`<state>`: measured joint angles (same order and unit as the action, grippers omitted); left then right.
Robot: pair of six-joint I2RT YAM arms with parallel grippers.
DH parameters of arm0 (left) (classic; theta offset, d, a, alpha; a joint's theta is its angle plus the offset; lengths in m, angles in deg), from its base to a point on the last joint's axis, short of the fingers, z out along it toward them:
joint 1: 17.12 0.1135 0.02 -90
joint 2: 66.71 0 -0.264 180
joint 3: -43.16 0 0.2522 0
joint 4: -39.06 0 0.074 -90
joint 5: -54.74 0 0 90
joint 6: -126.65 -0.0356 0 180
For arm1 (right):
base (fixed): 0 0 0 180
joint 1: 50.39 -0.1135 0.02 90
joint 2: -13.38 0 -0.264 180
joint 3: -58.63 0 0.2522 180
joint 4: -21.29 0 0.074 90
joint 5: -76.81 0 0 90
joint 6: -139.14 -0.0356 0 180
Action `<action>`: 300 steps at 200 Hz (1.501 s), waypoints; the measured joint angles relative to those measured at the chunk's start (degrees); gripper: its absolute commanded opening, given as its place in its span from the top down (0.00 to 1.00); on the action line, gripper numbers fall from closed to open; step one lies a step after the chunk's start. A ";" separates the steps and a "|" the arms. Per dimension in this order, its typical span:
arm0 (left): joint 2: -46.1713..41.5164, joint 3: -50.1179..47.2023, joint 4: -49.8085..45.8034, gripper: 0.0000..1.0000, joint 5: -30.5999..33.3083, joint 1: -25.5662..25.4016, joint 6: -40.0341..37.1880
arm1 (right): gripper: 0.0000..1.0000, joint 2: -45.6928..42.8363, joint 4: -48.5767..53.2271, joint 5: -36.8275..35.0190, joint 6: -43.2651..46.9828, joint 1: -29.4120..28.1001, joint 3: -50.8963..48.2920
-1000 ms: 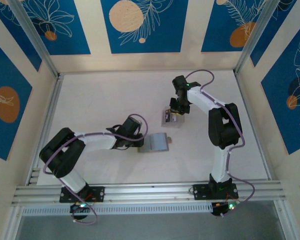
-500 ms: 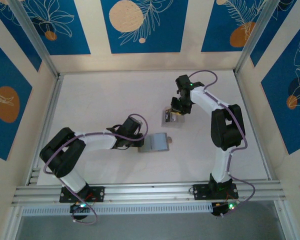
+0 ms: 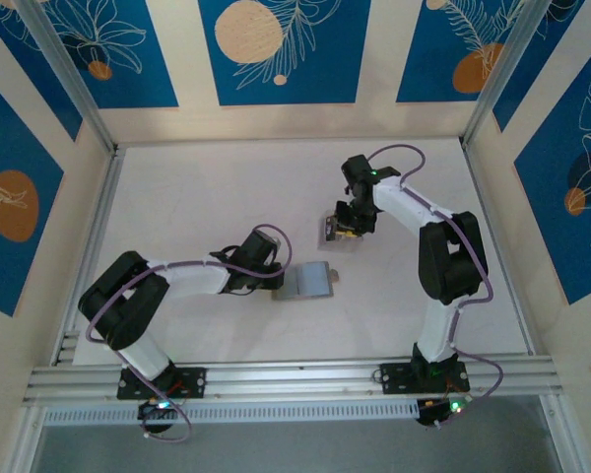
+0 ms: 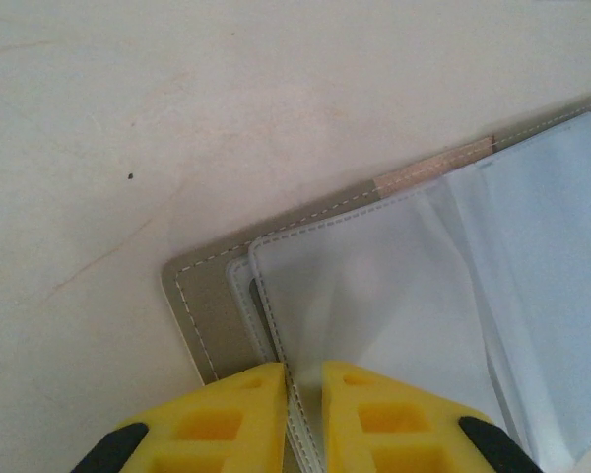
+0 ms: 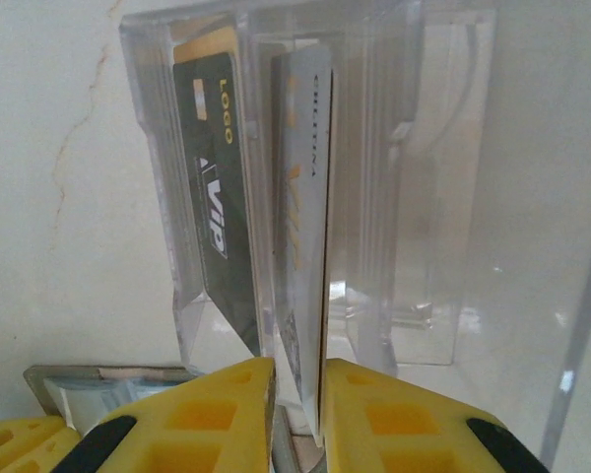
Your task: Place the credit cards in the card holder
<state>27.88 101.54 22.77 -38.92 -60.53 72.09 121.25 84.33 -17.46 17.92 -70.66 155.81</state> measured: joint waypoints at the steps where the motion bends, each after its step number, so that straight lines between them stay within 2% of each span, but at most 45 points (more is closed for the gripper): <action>1: 0.00 0.00 0.02 0.84 0.00 0.00 0.00 | 0.79 0.00 0.02 0.00 0.00 -0.02 0.00; 113: 0.04 0.00 0.20 0.85 0.00 0.00 0.00 | 0.86 -0.42 0.74 0.02 -0.26 -0.48 -1.27; 176: 0.04 0.00 0.20 0.85 0.02 0.00 0.00 | 0.85 -2.29 -0.17 3.26 -0.48 -0.07 -2.82; 276: 0.09 0.00 0.24 0.86 0.02 0.00 0.00 | 0.86 -3.82 -0.44 4.52 -0.46 0.79 -3.74; 300: 0.09 0.00 0.24 0.86 0.02 0.00 0.00 | 0.81 -3.85 -0.39 3.85 -0.39 0.94 -3.74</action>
<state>27.96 101.54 23.01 -38.90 -60.53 72.09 117.40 83.94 -13.62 17.52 -69.72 152.07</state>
